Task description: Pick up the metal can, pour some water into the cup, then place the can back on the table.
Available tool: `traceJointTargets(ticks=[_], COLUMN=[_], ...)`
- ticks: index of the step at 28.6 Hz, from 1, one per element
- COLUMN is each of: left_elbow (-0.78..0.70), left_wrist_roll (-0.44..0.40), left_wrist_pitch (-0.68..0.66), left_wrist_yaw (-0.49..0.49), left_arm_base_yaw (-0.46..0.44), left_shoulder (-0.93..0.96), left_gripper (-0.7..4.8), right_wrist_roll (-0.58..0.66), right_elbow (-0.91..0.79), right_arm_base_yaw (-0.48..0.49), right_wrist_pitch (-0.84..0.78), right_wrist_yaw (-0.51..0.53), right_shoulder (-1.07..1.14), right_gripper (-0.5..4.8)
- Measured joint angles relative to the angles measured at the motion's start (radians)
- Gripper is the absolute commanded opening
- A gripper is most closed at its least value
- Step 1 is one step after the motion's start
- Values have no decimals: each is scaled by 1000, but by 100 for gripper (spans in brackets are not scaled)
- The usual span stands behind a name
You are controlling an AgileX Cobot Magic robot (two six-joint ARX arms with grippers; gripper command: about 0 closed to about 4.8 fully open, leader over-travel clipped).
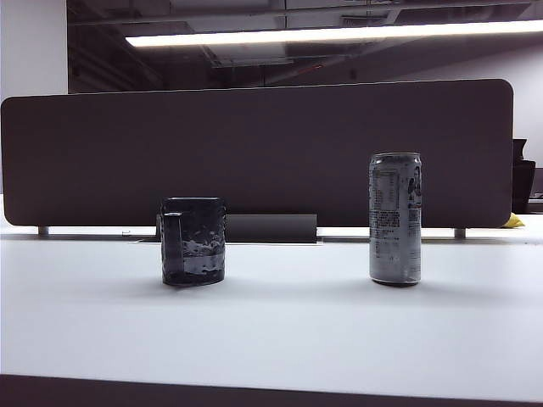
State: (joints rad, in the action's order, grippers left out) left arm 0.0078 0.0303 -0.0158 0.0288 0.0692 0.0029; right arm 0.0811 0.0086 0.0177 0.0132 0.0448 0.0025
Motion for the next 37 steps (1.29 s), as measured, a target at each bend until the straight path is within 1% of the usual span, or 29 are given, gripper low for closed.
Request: traceJointTargets(ticks=[13, 16, 17, 19, 20, 23, 27, 31, 32, 35, 37], left_elbow=[0, 0, 0, 0, 0, 0, 0, 0, 0, 0, 0], left_wrist_roll=[0, 0, 0, 0, 0, 0, 0, 0, 0, 0, 0], left_wrist_pitch=[0, 0, 0, 0, 0, 0, 0, 0, -1, -1, -1], left_wrist_yaw=[0, -1, -4, -5, -5, -6, -5, -6, -3, -4, -3], left_arm_base_yaw=[0, 3, 15, 48, 65, 125, 235, 337, 359, 413, 433], left_shoulder=[0, 0, 0, 0, 0, 0, 0, 0, 0, 0, 0], left_gripper=[-5, -5, -5, -5, -5, -5, -5, -5, -5, -5, -5], right_wrist_roll=[0, 1, 5, 39, 66, 120, 145, 186, 196, 210, 210], right_elbow=[0, 0, 0, 0, 0, 0, 0, 0, 0, 0, 0], right_arm_base_yaw=[0, 0, 0, 0, 0, 0, 0, 0, 0, -2, -11], right_wrist_pitch=[0, 0, 0, 0, 0, 0, 0, 0, 0, 0, 0], right_wrist_yaw=[1, 25, 43, 98, 132, 219, 360, 420, 433, 458, 472], right_shoulder=[0, 0, 0, 0, 0, 0, 0, 0, 0, 0, 0], right_gripper=[1, 3, 19, 84, 100, 101, 99, 92, 83, -7, -7])
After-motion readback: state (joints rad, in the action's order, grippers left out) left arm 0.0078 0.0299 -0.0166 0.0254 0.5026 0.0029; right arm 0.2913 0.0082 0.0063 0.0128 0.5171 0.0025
